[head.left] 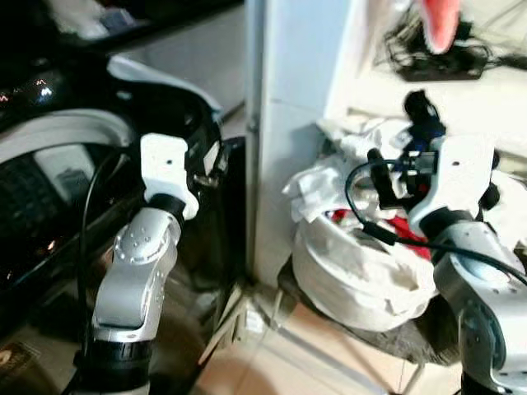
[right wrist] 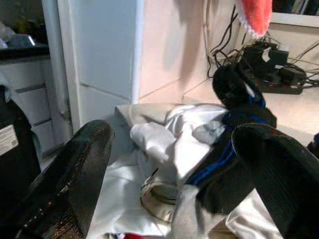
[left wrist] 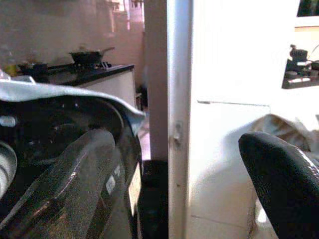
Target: Clothes washing
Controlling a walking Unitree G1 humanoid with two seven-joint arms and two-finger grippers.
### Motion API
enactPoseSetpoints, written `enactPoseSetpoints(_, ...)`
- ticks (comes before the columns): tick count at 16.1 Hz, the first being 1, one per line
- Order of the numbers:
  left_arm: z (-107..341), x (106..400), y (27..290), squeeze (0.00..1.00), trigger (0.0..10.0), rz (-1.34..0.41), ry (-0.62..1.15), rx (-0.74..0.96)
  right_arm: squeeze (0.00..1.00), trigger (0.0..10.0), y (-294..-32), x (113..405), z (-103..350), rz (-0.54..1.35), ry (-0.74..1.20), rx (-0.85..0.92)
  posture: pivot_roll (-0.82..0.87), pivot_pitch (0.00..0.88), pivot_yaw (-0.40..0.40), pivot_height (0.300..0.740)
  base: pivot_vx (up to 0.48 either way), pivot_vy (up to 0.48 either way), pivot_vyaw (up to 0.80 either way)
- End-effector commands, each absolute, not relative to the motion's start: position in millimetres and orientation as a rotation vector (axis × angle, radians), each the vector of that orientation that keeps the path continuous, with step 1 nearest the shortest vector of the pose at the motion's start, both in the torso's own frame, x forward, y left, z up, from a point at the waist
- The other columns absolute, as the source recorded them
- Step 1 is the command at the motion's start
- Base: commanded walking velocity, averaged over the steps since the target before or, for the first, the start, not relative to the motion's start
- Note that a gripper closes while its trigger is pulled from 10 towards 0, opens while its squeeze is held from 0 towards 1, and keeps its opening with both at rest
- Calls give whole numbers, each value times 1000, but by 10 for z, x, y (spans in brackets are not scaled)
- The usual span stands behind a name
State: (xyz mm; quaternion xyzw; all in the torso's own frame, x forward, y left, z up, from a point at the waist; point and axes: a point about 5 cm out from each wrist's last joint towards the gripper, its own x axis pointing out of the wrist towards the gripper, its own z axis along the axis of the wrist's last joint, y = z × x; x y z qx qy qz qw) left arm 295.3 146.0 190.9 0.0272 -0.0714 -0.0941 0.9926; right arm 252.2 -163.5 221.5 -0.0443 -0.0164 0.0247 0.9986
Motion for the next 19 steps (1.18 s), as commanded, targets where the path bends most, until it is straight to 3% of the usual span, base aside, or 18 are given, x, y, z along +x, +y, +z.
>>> enactPoseSetpoints(1,1924,2923,1512,0,10000,-169,-144,59,0,10000,-1624,2554,2229,69,-27,-80,-61,0,-28,740,262,0,0)
enactPoseSetpoints(7,1973,2925,1520,0,10000,-185,-156,74,0,10000,-1581,2526,2184,76,-12,-40,-59,0,-10,740,265,0,0)
enactPoseSetpoints(11,1985,2935,1493,0,10000,-215,-154,64,0,10000,-1569,2461,2161,61,-14,-9,-75,0,17,740,303,0,-569)
enactPoseSetpoints(19,1977,2949,1485,0,10000,-176,-148,46,0,10000,-1620,2503,2204,40,-12,-41,-79,0,6,740,0,0,0)
